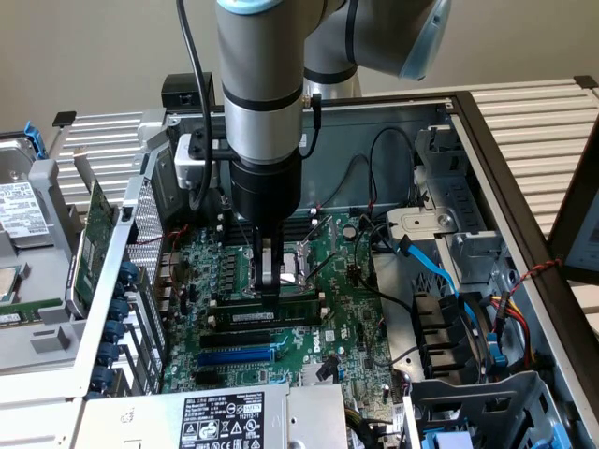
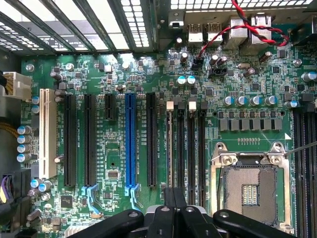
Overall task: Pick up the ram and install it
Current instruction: 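Press down the ram until it locks into place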
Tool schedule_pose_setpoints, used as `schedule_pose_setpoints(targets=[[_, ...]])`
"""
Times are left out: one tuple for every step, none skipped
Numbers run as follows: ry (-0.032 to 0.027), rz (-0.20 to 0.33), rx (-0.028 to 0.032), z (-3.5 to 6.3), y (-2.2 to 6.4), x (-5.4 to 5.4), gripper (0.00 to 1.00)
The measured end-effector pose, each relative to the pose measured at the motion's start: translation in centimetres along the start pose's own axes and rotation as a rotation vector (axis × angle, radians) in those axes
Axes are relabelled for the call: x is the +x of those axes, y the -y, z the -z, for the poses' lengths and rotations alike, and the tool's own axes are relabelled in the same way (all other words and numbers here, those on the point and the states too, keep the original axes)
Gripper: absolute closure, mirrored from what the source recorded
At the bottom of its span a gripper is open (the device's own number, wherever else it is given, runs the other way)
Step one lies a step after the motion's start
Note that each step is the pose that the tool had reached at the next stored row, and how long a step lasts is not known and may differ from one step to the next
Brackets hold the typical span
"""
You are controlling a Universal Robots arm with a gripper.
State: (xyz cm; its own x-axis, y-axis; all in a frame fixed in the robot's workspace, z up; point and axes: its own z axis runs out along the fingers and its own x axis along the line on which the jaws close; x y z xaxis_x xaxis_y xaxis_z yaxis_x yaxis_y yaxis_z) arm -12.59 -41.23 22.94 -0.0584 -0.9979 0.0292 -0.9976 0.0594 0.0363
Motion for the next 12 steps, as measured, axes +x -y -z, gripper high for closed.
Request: schedule_pose_setpoints(targets=[[0.0000, 0.000, 0.0000, 0.00, 0.00, 0.00, 0.90], [-0.0002, 0.000, 0.0000, 0.00, 0.00, 0.02, 0.90], [-0.0002, 0.000, 0.0001, 0.00, -0.01, 0.05, 0.90], [-0.0002, 0.000, 0.0000, 0.00, -0.01, 0.06, 0.90], [-0.0001, 0.000, 0.0000, 0.00, -0.02, 0.06, 0.90], [-0.0002, 0.000, 0.0000, -0.01, -0.02, 0.07, 0.90], [-0.0002, 0.000, 0.0000, -0.01, -0.02, 0.07, 0.90], [-0.0003, 0.000, 0.0000, -0.02, -0.02, 0.07, 0.90], [-0.0004, 0.000, -0.0001, -0.03, -0.02, 0.08, 0.90], [-0.0005, 0.000, -0.0001, -0.04, -0.02, 0.08, 0.90], [-0.0006, 0.000, -0.0002, -0.07, -0.02, 0.08, 0.90], [-0.0006, 0.000, -0.0002, -0.08, -0.02, 0.08, 0.90]])
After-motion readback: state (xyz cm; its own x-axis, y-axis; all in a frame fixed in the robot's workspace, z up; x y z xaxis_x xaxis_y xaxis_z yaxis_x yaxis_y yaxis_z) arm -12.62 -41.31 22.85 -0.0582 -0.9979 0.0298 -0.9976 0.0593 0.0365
